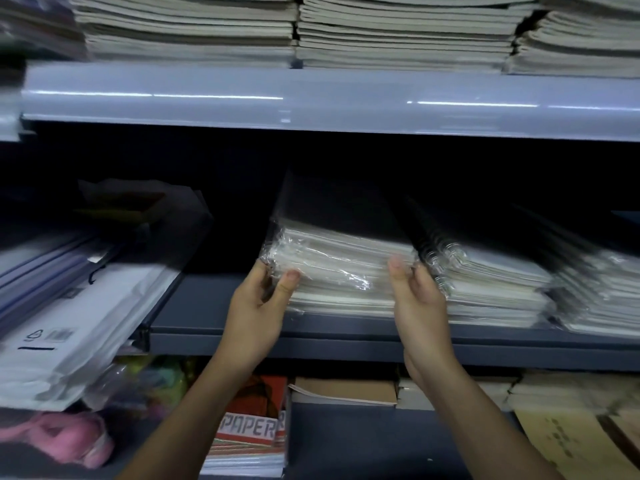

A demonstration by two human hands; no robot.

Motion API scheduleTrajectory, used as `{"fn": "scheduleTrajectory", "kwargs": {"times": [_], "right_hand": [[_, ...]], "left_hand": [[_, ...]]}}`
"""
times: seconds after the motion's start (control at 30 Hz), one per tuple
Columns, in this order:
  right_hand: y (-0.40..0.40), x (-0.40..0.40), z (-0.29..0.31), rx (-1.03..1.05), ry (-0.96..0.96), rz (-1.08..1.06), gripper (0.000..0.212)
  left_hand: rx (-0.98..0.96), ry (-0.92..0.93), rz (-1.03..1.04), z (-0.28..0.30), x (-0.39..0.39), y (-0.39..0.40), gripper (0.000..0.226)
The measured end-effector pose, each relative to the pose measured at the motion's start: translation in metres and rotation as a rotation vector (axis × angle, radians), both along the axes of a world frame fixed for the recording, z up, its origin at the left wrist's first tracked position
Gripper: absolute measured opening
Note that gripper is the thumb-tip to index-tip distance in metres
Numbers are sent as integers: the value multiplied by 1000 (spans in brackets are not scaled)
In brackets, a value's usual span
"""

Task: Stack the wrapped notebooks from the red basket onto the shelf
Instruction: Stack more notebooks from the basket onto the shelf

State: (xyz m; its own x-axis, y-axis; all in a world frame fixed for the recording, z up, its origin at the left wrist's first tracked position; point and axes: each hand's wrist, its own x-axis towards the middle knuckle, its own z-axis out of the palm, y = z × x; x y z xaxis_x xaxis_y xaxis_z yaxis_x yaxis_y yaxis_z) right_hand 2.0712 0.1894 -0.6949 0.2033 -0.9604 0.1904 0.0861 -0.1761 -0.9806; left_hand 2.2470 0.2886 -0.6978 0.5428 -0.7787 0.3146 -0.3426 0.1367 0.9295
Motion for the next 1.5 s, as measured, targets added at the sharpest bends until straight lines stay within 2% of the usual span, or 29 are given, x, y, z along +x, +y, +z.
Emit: {"fn": "scheduleTrajectory", "kwargs": {"times": [0.03,0.13,0.17,0.3,0.47,0.53,0.63,0.67,0.73,0.8,0.83,0.87,0.9,0.97,1.03,1.1,1.23,1.33,1.43,1.5], "right_hand": [[2,-3,-3,-24,60,20,24],[7,-12,-17,-74,253,74,66],[6,-13,-20,-98,281,64,68],[1,-10,-25,-179,293,-57,43],[-2,-4,-28,-168,329,-140,27],[-4,-4,-27,-157,361,-138,30],[0,-7,-22,-120,408,-84,48],[8,-11,-17,-123,426,-48,50],[28,-28,-10,-151,461,14,53],[51,-56,-3,-195,454,-33,41],[57,-72,0,-258,420,-107,26],[57,-89,3,-305,382,-199,11],[52,-106,6,-337,338,-286,5],[31,-133,9,-296,260,-346,12],[4,-154,8,-161,192,-341,27],[-15,-164,9,-88,184,-322,32],[-31,-163,5,-108,234,-405,51],[-39,-157,-1,-118,264,-380,64],[-48,-152,-1,-121,246,-379,62],[-54,-149,3,-134,220,-414,55]], "left_hand": [[28,9,-29,-3,4,2,28],[128,-64,-36,-10,11,4,49],[137,-78,-25,-11,12,2,48],[129,-72,11,-8,10,-4,40],[71,-40,-2,-10,4,-2,44],[77,-45,12,-9,4,-3,45],[98,-34,12,-7,1,2,49],[85,-12,37,-7,-5,7,54],[56,-30,225,-6,-23,20,67],[-16,-152,425,-4,-52,36,65],[-86,-216,441,-3,-68,42,59],[-146,-260,400,-1,-84,43,53],[-180,-289,328,0,-100,40,50],[-176,-313,159,3,-127,26,54],[-125,-287,14,7,-151,5,63],[-75,-287,-67,5,-167,-20,72],[12,-256,-31,-14,-182,-59,77],[34,-222,8,-26,-183,-71,84],[9,-182,-50,-23,-183,-77,88],[-8,-157,-74,-18,-183,-81,83]]}}
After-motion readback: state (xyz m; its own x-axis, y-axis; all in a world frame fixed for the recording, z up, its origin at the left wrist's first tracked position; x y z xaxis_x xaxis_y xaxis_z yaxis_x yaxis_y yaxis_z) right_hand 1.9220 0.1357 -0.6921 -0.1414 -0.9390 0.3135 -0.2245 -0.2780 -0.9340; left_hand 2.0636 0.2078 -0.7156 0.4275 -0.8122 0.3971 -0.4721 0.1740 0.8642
